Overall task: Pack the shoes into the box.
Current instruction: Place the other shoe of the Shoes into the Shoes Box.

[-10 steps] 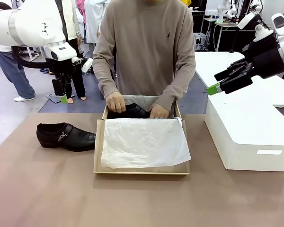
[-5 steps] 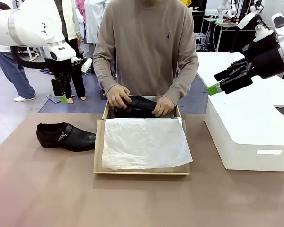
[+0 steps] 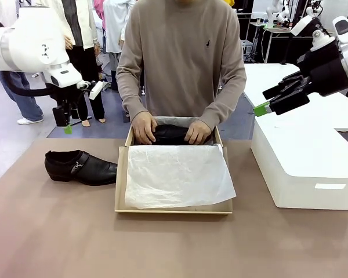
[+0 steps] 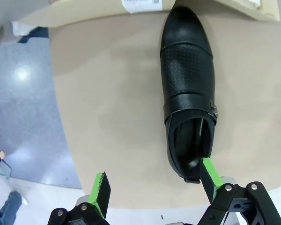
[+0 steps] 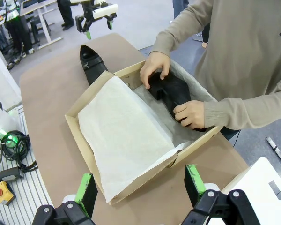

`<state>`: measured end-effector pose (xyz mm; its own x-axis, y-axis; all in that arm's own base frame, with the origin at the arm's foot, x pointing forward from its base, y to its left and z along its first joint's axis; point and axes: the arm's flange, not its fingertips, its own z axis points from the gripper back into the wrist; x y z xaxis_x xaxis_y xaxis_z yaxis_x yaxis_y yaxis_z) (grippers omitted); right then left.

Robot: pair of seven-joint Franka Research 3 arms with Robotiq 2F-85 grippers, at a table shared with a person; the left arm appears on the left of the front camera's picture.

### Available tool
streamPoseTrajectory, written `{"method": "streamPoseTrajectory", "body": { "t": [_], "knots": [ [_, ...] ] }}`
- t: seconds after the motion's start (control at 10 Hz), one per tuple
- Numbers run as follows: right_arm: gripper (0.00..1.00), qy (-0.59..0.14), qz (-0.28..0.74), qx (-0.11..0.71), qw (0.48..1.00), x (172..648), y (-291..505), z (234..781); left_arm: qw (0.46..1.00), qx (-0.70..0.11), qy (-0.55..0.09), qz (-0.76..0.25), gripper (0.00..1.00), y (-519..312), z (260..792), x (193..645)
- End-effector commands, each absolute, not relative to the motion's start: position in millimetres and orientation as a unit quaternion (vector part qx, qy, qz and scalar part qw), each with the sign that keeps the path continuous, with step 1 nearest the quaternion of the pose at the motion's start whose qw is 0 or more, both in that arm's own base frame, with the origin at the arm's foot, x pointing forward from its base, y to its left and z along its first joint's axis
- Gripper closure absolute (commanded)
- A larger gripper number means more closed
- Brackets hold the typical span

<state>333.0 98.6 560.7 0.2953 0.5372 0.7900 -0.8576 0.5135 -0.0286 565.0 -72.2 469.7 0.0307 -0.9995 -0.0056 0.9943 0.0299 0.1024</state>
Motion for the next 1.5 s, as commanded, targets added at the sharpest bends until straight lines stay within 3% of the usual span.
{"method": "streamPoseTrajectory", "body": {
  "t": [0.0, 0.5, 1.4],
  "knots": [
    [0.0, -0.393, 0.453, 0.211, 0.772, 334.8, 98.1, 560.6, 0.716, 0.044, -0.027, -0.696, 0.0, -61.6, 454.9, 567.5],
    [0.0, -0.393, 0.453, 0.211, 0.772, 334.8, 98.1, 560.6, 0.717, -0.002, 0.01, -0.697, 0.0, -49.7, 437.7, 591.6],
    [0.0, -0.393, 0.453, 0.211, 0.772, 334.8, 98.1, 560.6, 0.725, -0.013, 0.022, -0.688, 0.0, -54.5, 429.1, 590.4]
  ]
}}
